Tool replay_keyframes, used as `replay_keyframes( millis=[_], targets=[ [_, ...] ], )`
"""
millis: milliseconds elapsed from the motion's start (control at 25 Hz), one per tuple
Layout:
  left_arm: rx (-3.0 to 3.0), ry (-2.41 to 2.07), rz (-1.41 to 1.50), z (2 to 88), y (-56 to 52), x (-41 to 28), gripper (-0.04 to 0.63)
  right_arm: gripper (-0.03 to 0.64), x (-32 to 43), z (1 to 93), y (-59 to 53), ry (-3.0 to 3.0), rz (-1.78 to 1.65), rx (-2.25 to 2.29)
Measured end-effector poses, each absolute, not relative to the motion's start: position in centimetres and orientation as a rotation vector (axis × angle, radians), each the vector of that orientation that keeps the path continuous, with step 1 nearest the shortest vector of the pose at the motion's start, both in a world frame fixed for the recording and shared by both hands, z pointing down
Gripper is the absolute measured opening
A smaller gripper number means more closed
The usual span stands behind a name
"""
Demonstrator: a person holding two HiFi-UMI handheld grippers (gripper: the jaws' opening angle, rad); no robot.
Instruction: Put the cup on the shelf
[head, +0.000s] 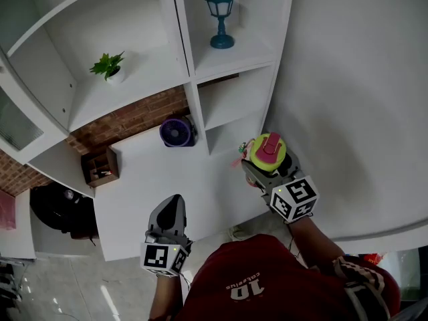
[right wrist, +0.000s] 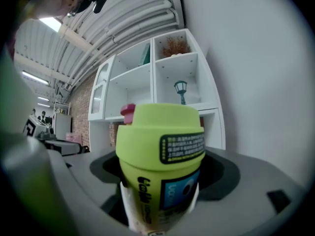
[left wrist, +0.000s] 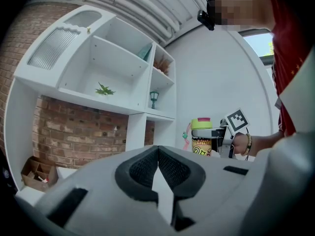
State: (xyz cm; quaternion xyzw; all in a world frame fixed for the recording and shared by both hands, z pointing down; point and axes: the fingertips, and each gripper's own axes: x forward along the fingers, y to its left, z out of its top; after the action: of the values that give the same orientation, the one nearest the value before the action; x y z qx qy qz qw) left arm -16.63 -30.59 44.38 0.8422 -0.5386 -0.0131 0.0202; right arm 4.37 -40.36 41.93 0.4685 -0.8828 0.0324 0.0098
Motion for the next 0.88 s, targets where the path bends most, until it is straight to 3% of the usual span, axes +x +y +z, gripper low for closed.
replay_keyframes(
  millis=[880],
  targets=[
    [2.709, -1.686, -0.001, 41.5, -41.3, -11.2, 0.000, 0.413, 4.2, 44.1, -52.3, -2.833, 0.055, 1.309]
  ],
)
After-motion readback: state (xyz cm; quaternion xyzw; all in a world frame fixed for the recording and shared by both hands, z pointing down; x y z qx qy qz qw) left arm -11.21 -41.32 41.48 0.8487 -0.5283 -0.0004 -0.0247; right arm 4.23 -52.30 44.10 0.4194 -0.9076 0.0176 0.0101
